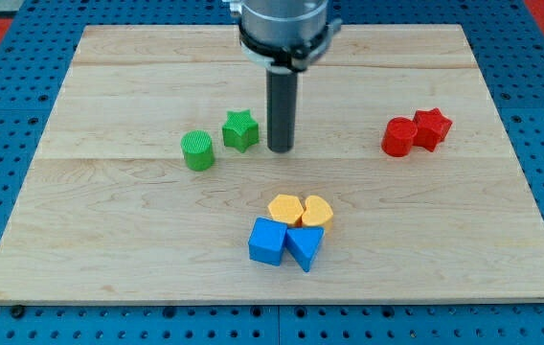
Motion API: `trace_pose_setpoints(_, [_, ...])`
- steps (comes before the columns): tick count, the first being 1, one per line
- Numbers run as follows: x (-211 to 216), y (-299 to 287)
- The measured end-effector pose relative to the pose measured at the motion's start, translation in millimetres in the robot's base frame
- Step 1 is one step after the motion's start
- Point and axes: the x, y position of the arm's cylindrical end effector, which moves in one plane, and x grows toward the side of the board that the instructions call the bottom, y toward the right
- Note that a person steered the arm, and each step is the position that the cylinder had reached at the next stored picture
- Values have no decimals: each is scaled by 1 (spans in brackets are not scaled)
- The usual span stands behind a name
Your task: Slide the green circle slightly left
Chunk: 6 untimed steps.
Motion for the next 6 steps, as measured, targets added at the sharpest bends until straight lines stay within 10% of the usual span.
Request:
trace_pose_setpoints(4, [22,-126])
trace_pose_setpoints(6, [61,-97])
